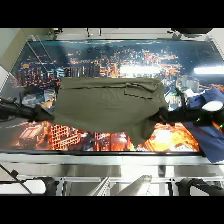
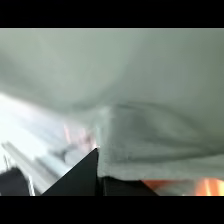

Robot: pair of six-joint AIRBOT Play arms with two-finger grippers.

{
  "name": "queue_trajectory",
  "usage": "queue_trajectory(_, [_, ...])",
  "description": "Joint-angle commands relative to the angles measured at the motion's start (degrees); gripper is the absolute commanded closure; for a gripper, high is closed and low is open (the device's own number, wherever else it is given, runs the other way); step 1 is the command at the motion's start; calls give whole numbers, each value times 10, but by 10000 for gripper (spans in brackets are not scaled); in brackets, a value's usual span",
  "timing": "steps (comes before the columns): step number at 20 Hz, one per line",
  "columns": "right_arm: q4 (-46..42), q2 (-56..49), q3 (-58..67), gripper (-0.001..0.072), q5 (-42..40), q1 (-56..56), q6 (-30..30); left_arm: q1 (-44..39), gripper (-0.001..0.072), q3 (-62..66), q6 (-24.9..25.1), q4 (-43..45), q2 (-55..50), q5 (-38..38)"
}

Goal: Fold the shirts.

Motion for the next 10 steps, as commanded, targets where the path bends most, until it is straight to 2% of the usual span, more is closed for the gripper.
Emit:
queue_trajectory(1, [28, -71, 127, 699, -8, -9, 5, -15, 685, 107, -25, -37, -24, 1])
queue_trajectory(10, [148, -379, 436, 698, -50, -9, -26, -98, 686, 456, -75, -60, -272, 33])
